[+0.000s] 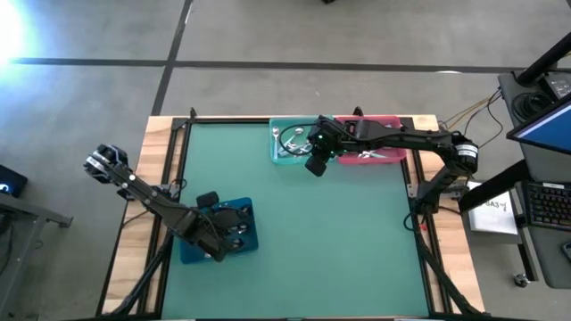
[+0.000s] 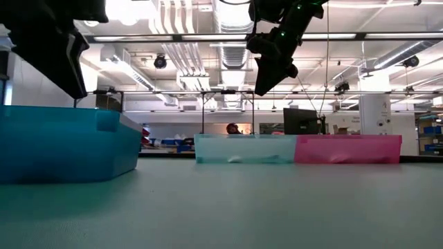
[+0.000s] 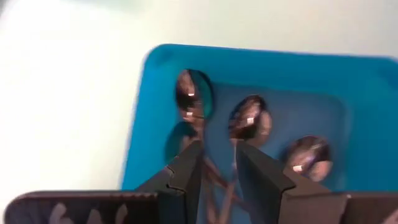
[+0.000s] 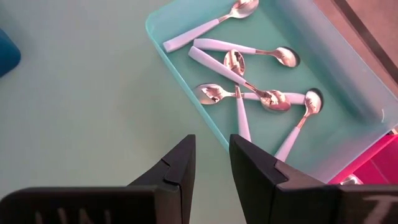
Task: Sort silverware by color (type)
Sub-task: Return to Home Position
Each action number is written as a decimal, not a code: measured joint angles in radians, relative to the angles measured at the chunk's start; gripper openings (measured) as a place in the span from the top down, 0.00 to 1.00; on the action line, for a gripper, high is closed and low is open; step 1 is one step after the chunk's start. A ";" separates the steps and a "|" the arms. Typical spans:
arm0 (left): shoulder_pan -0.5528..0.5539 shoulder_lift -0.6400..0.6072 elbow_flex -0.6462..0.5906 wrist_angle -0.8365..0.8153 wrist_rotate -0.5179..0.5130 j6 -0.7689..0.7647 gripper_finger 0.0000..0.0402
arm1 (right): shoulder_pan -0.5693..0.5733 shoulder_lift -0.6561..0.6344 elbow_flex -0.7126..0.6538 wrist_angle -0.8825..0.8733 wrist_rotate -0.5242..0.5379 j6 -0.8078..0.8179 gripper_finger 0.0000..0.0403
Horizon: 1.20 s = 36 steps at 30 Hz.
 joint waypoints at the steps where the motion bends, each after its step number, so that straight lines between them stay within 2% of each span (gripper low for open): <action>1: 0.000 -0.016 -0.017 0.003 -0.012 0.018 0.79 | 0.000 0.000 0.000 0.000 0.000 0.000 0.78; 4: 0.001 -0.105 -0.110 0.081 -0.030 0.081 0.79 | 0.000 0.000 0.000 0.000 0.000 0.001 0.78; 9: 0.008 -0.328 -0.314 0.328 -0.032 0.221 0.79 | 0.000 0.000 0.000 0.000 0.000 0.000 0.78; 13: 0.014 -0.496 -0.421 0.515 -0.033 0.413 0.79 | 0.000 0.000 0.000 0.000 0.000 0.001 0.78; 16: 0.016 -0.591 -0.474 0.551 -0.035 0.535 0.79 | 0.000 0.000 0.000 0.000 0.000 0.000 0.78; 19: 0.018 -0.666 -0.525 0.595 -0.079 0.571 0.79 | 0.000 0.000 0.000 0.000 0.000 0.001 0.78; 24: 0.018 -0.746 -0.627 0.757 -0.107 0.573 0.79 | 0.000 0.000 0.000 0.000 0.000 0.000 0.78; 30: 0.018 -0.785 -0.736 1.015 -0.104 0.619 0.79 | 0.000 0.000 0.000 0.000 0.000 0.000 0.78; 36: 0.025 -0.785 -0.759 1.077 -0.129 0.692 0.79 | 0.000 0.000 0.000 0.000 0.000 0.000 0.78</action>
